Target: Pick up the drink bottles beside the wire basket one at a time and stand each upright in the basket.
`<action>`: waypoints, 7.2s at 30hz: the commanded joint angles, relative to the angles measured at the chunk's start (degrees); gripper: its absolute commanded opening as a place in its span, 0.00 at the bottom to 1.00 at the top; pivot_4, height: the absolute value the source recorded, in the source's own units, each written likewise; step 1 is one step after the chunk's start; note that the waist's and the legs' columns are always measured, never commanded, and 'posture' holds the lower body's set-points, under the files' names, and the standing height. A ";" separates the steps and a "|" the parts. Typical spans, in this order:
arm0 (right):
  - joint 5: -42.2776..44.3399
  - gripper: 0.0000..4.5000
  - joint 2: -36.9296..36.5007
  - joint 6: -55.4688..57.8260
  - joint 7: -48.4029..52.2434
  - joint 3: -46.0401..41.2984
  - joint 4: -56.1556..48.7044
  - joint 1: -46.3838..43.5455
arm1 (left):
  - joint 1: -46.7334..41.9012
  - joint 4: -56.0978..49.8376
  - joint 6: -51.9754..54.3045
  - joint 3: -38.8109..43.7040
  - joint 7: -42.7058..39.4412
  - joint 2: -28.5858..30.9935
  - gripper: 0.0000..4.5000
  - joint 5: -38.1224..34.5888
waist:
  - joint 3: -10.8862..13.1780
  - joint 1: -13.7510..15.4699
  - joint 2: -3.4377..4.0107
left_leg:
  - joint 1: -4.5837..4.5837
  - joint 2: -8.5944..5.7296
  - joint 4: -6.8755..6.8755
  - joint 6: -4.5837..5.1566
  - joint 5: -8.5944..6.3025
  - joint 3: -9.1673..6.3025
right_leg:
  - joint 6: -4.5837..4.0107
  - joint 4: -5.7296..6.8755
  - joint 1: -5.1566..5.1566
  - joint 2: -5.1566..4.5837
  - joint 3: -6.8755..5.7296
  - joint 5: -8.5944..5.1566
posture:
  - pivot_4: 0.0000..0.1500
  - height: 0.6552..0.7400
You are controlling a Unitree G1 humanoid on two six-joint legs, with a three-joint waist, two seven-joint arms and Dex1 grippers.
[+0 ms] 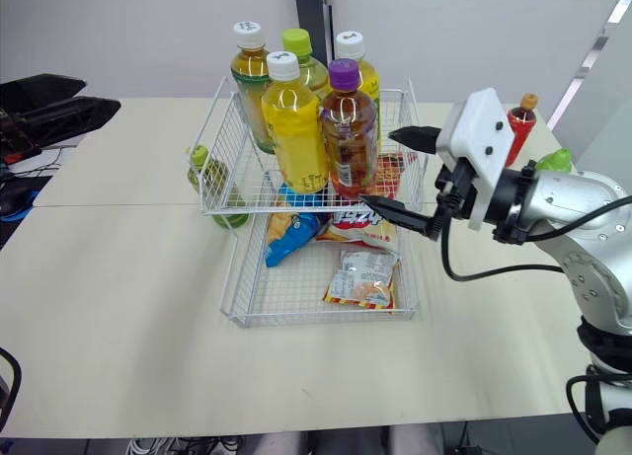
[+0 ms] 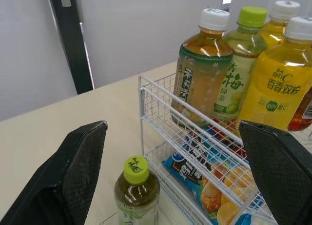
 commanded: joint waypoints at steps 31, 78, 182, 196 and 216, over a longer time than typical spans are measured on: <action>8.96 1.00 1.94 -3.56 -5.12 -1.32 -15.48 11.41 | 2.93 5.87 -20.07 -7.91 13.92 -16.77 0.99 7.06 | -0.17 0.76 -0.12 | 0.26 0.05 -0.03 0.00 0.01 0.08 | 0.06 0.11 0.09 -0.03 0.10 0.08 | 1.00 1.00; 7.47 1.00 3.26 -4.79 -9.45 1.82 -15.28 10.36 | 0.27 -4.47 -9.76 -7.75 23.91 -16.56 0.30 9.26 | -0.17 -0.52 -0.14 | 0.15 0.06 -0.01 -0.01 0.01 -0.02 | 0.04 0.12 0.02 0.04 0.02 0.08 | 1.00 1.00; 0.50 1.00 12.05 4.26 -23.06 9.98 -21.47 2.17 | -32.15 20.50 -6.59 -25.57 -14.23 -14.69 0.99 9.24 | -0.18 -0.84 -0.07 | 0.02 0.02 0.20 0.01 0.01 -0.03 | 0.04 0.25 -0.03 0.09 0.02 0.04 | 1.00 1.00; -0.69 1.00 11.94 2.98 -21.92 10.56 -20.22 1.70 | -32.43 20.72 -7.22 -24.43 -16.31 -11.10 0.99 8.63 | -0.18 -0.83 -0.07 | 0.01 0.03 0.20 0.01 0.01 -0.02 | 0.05 0.25 -0.03 0.09 0.02 0.04 | 1.00 1.00; 10.67 1.00 -4.51 7.01 -6.15 -11.87 -6.52 -2.77 | -30.37 18.58 -5.32 -17.23 -15.04 -3.29 0.99 6.34 | -0.02 -0.72 0.18 | 0.00 -0.05 0.27 0.01 0.01 0.06 | 0.05 0.24 -0.03 0.02 0.05 0.04 | 1.00 1.00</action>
